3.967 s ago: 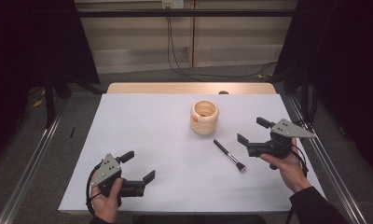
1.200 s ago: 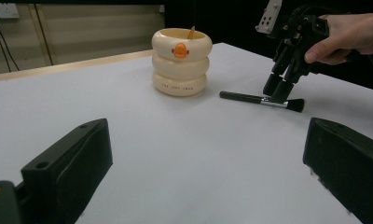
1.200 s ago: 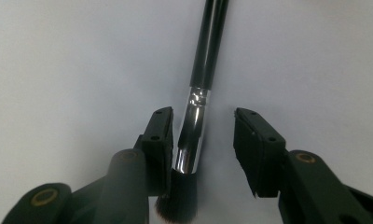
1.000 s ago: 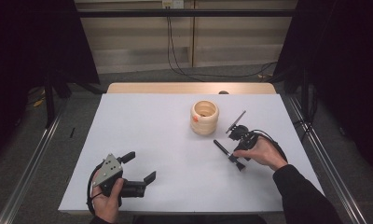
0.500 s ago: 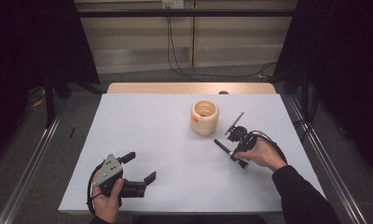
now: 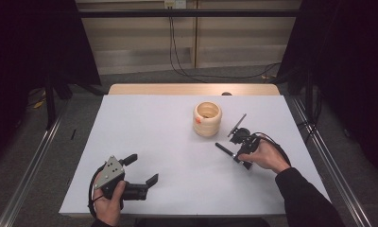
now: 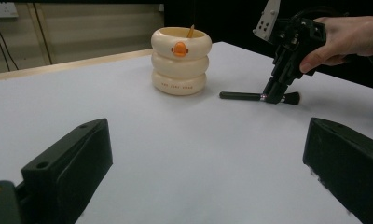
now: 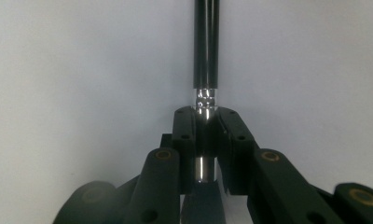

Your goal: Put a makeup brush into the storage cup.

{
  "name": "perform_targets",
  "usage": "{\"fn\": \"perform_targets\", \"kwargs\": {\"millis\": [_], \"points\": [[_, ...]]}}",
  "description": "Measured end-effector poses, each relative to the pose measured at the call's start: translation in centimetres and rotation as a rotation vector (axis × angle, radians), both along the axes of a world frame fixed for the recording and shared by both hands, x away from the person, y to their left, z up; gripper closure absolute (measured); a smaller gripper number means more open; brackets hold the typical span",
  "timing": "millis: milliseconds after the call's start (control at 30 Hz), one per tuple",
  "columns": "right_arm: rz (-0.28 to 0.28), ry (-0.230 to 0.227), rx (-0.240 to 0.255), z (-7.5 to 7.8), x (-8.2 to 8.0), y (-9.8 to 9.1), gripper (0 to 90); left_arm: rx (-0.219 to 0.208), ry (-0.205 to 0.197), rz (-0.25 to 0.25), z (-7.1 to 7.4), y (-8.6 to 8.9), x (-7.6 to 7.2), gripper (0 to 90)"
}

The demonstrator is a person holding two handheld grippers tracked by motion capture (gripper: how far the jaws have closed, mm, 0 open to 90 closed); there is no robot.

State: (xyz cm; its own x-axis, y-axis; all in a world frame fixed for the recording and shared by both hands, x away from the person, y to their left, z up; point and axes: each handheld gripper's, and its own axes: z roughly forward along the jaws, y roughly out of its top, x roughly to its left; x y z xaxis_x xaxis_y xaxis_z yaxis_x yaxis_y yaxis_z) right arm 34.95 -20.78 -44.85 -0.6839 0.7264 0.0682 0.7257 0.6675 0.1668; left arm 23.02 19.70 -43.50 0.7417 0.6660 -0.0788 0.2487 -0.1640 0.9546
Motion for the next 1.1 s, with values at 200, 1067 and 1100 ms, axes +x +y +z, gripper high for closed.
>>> {"fn": "perform_targets", "kwargs": {"millis": [200,1067,1100], "points": [[0.0,-0.006,0.016,-0.1,0.0,-0.1,78.9,-0.001,0.002,0.001,0.0,0.0,0.0,1.2],[0.017,-0.035,0.15,1.4,-1.0,-1.9,78.9,-0.002,0.007,0.002,0.0,0.0,0.0,1.2],[0.015,-0.042,0.162,1.5,-1.1,-2.0,78.9,-0.008,0.007,0.0,0.0,0.0,0.0,1.2]]}}
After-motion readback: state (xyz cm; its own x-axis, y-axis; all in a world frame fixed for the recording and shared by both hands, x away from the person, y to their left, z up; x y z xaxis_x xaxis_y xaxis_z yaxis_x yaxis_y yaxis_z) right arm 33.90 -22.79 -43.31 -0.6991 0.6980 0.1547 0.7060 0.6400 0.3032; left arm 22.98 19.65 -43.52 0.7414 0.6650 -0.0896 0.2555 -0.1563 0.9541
